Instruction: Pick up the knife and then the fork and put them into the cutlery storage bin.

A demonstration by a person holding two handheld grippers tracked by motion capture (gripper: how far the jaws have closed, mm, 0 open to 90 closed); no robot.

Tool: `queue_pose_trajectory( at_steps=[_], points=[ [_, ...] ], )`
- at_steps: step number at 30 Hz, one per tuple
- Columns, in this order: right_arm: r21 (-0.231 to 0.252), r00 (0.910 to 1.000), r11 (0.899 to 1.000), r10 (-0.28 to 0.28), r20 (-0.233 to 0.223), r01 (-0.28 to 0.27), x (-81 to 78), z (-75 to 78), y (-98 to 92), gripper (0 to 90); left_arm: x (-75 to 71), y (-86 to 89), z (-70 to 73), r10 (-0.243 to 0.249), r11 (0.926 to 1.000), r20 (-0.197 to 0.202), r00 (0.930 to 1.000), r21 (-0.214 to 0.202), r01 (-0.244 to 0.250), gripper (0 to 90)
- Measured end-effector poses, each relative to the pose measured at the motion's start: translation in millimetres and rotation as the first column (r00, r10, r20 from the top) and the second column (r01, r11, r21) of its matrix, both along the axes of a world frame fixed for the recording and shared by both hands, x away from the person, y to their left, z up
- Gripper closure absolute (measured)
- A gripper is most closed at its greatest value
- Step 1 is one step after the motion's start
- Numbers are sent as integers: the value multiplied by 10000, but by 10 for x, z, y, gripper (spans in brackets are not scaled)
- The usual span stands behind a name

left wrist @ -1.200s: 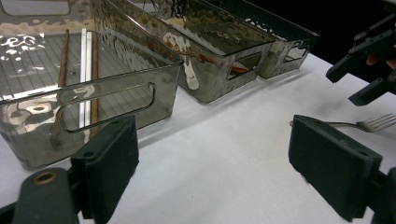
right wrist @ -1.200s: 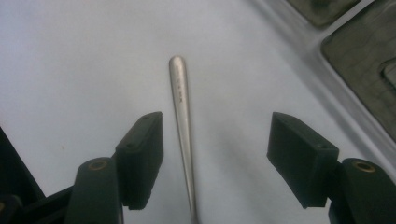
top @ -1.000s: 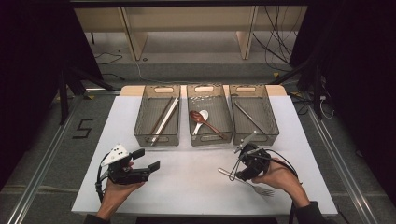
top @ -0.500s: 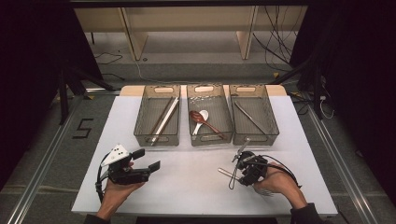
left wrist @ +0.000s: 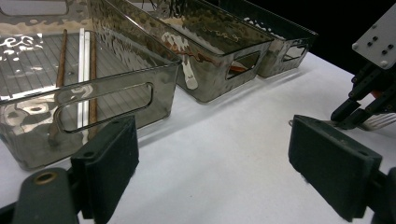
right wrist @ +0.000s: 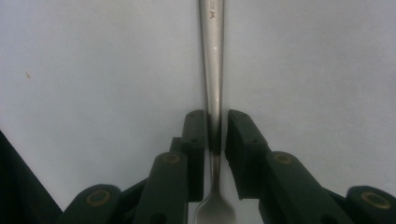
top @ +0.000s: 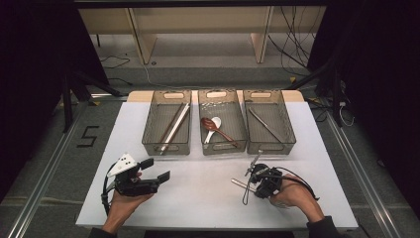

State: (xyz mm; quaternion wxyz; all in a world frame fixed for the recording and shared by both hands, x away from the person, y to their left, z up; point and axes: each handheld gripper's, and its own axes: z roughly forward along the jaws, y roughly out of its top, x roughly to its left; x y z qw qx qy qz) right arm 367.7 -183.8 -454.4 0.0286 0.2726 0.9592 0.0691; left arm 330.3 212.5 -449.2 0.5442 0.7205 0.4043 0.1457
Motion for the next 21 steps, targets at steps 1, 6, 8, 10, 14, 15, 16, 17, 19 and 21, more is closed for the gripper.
queue_pose_trajectory(
  at_steps=[1, 6, 8, 10, 14, 15, 16, 17, 19, 21],
  points=[
    [25, 10000, 10000, -33, -13, 33, -1, 1, 1, 789, 0, 0, 0, -5, 10000, -4, 10000, 6, 5, 158],
    [-89, 10000, 9999, 71, -46, -72, -9, -3, 20, 830, 0, -4, -1, -3, 10000, -2, 10000, 2, 3, 158],
    [-109, 9999, 9999, 74, -70, -75, -4, -2, 20, 833, -1, -3, -1, -3, 10000, 4, 10000, 5, 3, 158],
    [-114, 10000, 9999, 57, -74, -57, -3, -3, 23, 837, -1, -3, -1, -2, 10000, 6, 10000, 3, 2, 158],
    [-191, 9999, 9997, 123, -81, -124, -5, 2, 29, 843, -1, -4, -1, -5, 10000, 8, 10000, 11, 5, 158],
    [-216, 9998, 9996, 194, -74, -196, -3, 4, 27, 847, 0, -4, 0, -8, 10000, 15, 10000, 13, 8, 158],
    [-197, 9998, 9997, 174, -72, -176, -11, 7, 32, 848, -1, -4, 0, -1, 10000, 9, 10000, 6, 1, 158],
    [-184, 9997, 9996, 218, -91, -220, -13, 9, 30, 849, 0, -3, -1, -2, 10000, 6, 10000, 3, 2, 158],
    [-123, 9997, 9997, 225, -126, -226, -18, 12, 29, 850, 0, -4, -1, 1, 10000, 4, 10000, 10, -1, 158],
    [-82, 9998, 9997, 212, -22, -212, -10, 24, 20, 851, -1, -2, 0, -1, 10000, 14, 10000, 6, 1, 158]
  ],
)
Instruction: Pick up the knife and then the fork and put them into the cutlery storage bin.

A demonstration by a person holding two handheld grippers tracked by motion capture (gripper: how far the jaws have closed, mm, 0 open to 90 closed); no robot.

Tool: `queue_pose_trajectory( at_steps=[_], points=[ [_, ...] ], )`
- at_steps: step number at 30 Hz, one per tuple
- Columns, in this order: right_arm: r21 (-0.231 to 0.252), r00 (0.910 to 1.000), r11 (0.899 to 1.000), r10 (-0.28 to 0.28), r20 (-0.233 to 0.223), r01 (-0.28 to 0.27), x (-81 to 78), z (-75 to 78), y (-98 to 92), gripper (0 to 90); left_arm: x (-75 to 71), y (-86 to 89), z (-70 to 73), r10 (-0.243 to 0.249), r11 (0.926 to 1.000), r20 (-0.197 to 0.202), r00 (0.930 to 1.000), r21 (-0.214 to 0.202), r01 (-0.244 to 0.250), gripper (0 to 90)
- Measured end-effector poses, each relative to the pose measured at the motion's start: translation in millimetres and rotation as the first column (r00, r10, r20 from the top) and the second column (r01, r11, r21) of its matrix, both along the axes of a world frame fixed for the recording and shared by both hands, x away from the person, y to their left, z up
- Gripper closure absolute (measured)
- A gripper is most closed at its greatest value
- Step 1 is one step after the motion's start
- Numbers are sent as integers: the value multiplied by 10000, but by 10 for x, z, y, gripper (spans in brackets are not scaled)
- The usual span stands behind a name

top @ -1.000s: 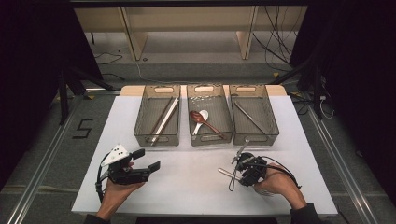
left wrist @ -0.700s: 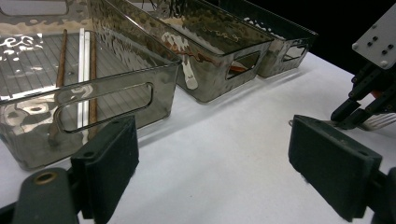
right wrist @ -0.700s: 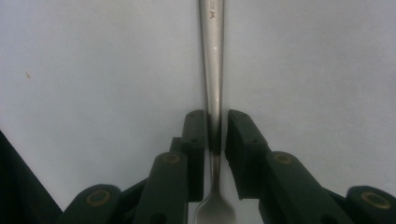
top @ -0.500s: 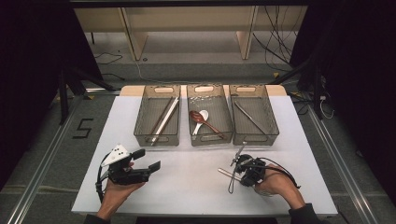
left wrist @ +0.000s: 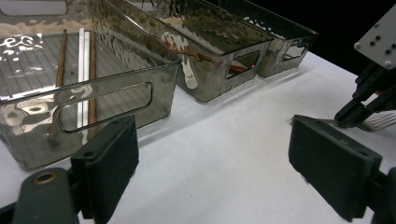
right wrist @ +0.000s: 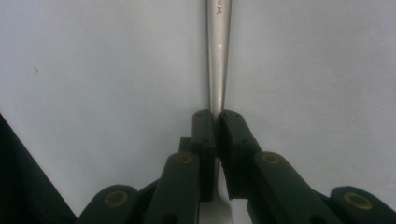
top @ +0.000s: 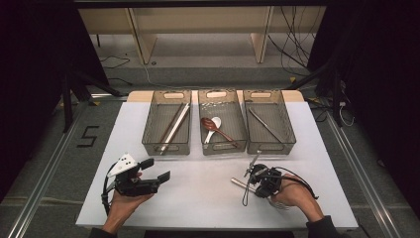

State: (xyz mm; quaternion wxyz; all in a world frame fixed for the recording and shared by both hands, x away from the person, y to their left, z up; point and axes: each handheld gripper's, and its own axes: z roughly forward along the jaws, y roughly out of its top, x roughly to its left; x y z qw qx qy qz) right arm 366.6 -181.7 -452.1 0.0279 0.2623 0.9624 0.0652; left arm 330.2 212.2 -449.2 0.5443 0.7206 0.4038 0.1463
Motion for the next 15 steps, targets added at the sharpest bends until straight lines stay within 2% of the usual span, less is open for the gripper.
queue_pose_trajectory(
  at_steps=[7, 10, 15],
  points=[
    [445, 9996, 9989, -167, 213, 157, 8, 114, -48, 851, 1, -1, -2, 10, 10000, -9, 10000, 2, -10, 158],
    [590, 9987, 9978, -314, 389, 291, 24, 171, -76, 851, 2, 1, -2, 23, 10000, -2, 10000, -3, -23, 158],
    [1135, 9946, 9919, -658, 803, 565, 70, 299, -147, 850, 3, 6, -2, 48, 10000, 13, 10000, -19, -48, 158]
  ],
)
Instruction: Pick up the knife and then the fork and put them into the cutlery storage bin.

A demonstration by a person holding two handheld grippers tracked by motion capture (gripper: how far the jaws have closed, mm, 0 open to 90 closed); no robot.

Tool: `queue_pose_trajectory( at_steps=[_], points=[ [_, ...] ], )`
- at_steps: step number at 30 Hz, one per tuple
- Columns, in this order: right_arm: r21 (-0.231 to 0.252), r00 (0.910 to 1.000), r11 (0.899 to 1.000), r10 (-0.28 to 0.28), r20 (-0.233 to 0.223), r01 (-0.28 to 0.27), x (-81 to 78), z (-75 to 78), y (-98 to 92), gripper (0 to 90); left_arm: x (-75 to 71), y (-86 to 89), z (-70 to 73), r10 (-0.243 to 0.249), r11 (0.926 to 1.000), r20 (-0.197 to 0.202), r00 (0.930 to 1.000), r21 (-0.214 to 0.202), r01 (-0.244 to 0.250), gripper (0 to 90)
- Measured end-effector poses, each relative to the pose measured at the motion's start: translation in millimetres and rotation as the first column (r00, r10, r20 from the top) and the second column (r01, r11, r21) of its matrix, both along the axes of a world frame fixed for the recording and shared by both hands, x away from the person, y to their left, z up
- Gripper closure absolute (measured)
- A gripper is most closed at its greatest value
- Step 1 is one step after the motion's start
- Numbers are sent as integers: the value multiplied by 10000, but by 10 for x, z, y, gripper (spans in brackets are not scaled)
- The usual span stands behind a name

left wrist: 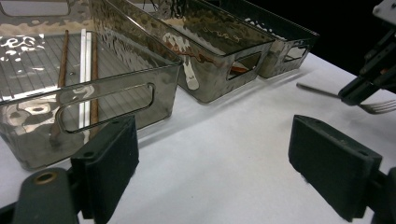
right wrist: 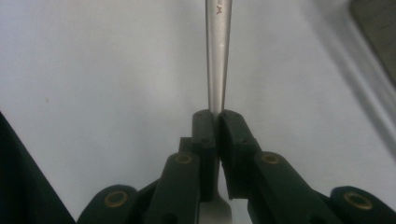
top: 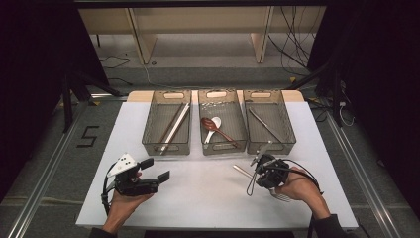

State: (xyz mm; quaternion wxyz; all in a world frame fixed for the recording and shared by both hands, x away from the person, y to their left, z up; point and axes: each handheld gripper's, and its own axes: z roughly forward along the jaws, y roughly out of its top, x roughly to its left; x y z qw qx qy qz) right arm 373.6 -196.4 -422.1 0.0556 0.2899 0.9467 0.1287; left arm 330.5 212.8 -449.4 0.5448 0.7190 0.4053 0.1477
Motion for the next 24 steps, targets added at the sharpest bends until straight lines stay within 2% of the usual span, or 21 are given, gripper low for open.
queue_pose_trajectory(
  at_steps=[7, 18, 24],
  points=[
    [648, 9983, 9974, -351, 459, 321, 99, 173, -84, 850, 3, 5, -3, 28, 10000, -14, 10000, -7, -28, 158],
    [1158, 9935, 9920, -608, 965, 494, 219, 322, -130, 850, 4, 11, -4, 51, 10000, 13, 10000, -23, -51, 158],
    [1492, 9869, 9862, -918, 1330, 716, 333, 454, -150, 850, 5, 12, -6, 91, 9999, -3, 10000, -100, -91, 158]
  ],
)
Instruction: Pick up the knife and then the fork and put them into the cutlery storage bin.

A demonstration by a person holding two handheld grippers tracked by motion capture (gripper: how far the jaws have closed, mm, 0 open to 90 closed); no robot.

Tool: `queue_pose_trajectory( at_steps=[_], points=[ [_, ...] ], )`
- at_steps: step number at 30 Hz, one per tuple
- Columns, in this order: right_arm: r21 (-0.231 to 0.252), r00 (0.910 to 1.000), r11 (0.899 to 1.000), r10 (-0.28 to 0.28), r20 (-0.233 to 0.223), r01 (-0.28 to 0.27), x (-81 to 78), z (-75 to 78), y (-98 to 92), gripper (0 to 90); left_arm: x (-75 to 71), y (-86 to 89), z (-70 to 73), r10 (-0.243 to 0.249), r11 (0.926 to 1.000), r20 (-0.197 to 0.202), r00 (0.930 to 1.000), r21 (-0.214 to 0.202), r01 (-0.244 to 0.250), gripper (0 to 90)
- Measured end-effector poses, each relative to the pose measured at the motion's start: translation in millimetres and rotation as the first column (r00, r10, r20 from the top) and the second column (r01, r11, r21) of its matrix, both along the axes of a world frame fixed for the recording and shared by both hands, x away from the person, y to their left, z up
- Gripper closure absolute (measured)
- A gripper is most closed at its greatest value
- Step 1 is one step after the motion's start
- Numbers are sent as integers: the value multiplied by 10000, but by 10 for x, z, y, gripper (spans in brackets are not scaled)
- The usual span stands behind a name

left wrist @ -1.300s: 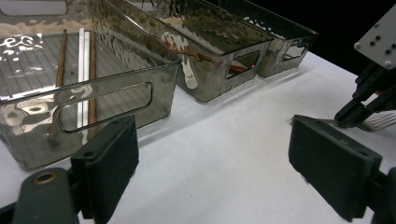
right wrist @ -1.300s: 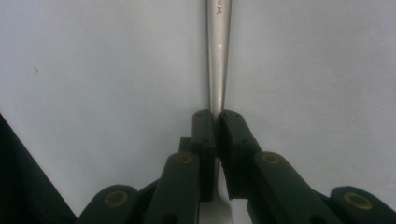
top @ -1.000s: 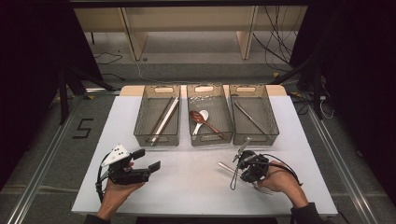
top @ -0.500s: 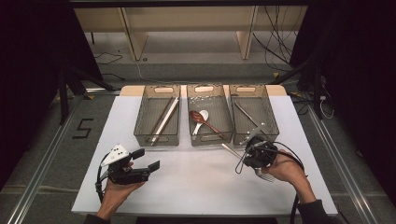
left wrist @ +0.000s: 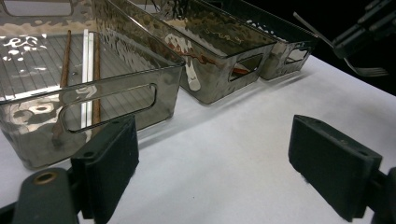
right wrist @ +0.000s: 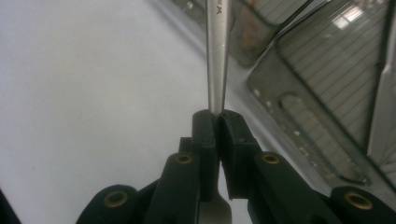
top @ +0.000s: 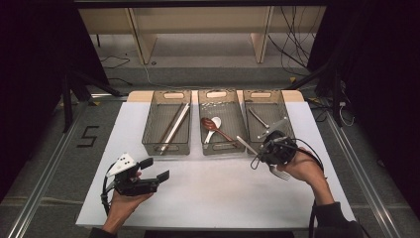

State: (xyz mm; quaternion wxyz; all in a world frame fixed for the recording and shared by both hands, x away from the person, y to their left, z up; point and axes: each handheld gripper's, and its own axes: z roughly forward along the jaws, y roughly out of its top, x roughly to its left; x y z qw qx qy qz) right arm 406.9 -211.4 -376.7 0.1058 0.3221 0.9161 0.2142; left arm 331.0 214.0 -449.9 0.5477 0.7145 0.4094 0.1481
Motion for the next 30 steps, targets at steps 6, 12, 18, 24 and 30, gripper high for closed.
queue_pose_trajectory(
  at_steps=[6, 12, 18, 24, 30],
  points=[
    [186, 9985, 9993, -336, 434, 328, 166, 116, -12, 850, -1, 3, 0, -2, 10000, 2, 10000, 14, 2, 158],
    [291, 9951, 9981, -571, 813, 549, 315, 180, -25, 849, 0, 6, 1, -27, 10000, 7, 10000, 44, 27, 158],
    [406, 9902, 9946, -987, 990, 950, 460, 269, -39, 850, 1, 6, 0, -14, 10000, -6, 10000, 36, 14, 158],
    [375, 9853, 9921, -1236, 1179, 1200, 619, 345, -57, 849, 3, 9, -1, -16, 10000, -20, 10000, 52, 16, 158],
    [372, 9788, 9882, -1520, 1371, 1483, 764, 400, -80, 850, 2, 8, -1, -14, 10000, -7, 10000, 33, 14, 158]
  ],
)
